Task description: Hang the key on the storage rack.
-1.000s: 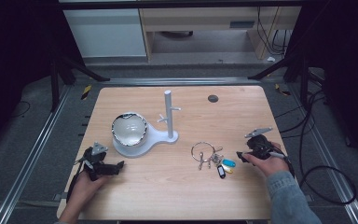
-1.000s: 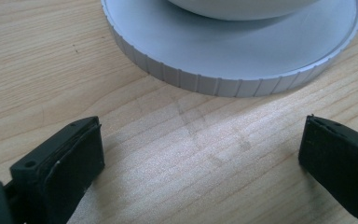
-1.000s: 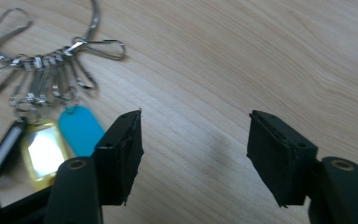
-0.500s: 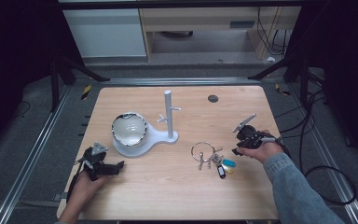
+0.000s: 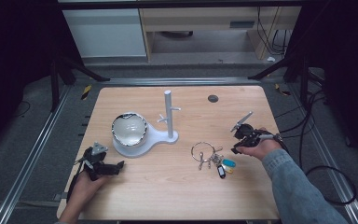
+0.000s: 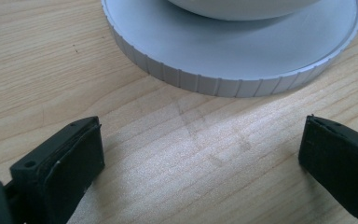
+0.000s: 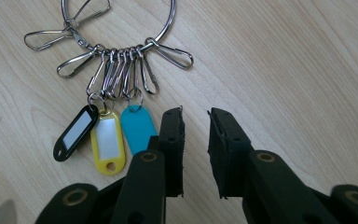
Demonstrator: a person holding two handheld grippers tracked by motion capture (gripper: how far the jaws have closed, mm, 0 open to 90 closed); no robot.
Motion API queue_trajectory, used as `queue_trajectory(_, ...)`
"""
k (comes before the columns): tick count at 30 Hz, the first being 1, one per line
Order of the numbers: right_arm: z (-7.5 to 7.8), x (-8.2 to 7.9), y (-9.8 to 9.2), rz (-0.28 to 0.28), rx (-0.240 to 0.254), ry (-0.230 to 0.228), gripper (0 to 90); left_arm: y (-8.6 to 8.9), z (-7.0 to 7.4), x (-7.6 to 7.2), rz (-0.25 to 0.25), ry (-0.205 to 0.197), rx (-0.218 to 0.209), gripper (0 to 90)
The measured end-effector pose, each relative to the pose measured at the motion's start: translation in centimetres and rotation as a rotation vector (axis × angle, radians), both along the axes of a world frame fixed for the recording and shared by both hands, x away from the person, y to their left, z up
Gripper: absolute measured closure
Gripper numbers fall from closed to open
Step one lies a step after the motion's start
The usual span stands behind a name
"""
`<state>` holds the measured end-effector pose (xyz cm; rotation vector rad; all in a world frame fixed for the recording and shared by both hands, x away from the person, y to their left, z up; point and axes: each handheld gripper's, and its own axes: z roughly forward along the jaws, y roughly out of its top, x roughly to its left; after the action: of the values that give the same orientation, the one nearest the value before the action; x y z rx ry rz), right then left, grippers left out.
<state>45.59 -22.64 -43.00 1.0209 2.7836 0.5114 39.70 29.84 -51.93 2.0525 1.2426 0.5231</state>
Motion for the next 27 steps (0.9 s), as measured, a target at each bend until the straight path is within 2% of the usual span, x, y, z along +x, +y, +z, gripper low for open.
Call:
queue_trajectory(8, -0.9, 0.9, 2.0, 0.048, -0.029, 0.015, 78.0, 0.0, 0.0, 0.0, 0.000, 0.000, 0.000, 0.0)
queue_trajectory(11, -1.1, 1.4, 3.0, 0.069, -0.041, 0.003, 74.6, 0.0, 0.0, 0.0, 0.000, 0.000, -0.001, 0.0)
queue_trajectory(14, -1.4, 1.9, 3.7, 0.088, -0.044, 0.011, 70.9, 0.0, 0.0, 0.0, -0.001, 0.000, 0.000, 0.0)
queue_trajectory(15, -1.7, 2.4, 4.2, 0.110, -0.065, 0.010, 67.1, 0.0, 0.0, 0.0, -0.001, 0.000, -0.001, 0.0)
queue_trajectory(20, -2.1, 3.0, 4.7, 0.128, -0.089, 0.010, 61.5, 0.0, 0.0, 0.0, 0.000, 0.000, -0.001, 0.0)
queue_trajectory(21, -2.2, 3.3, 4.8, 0.136, -0.090, 0.026, 59.2, 0.0, 0.0, 0.0, 0.000, 0.000, -0.001, 0.0)
queue_trajectory(24, -2.5, 3.6, 5.0, 0.162, -0.116, 0.039, 61.4, 0.0, 0.0, 0.0, 0.000, 0.001, -0.001, 0.0)
queue_trajectory(26, -2.5, 3.7, 5.1, 0.165, -0.115, 0.047, 62.7, 0.0, 0.0, 0.0, 0.000, 0.000, -0.001, 0.0)
queue_trajectory(27, -2.5, 3.8, 5.2, 0.182, -0.124, 0.056, 65.7, 0.0, 0.0, 0.0, -0.001, 0.001, -0.001, 0.0)
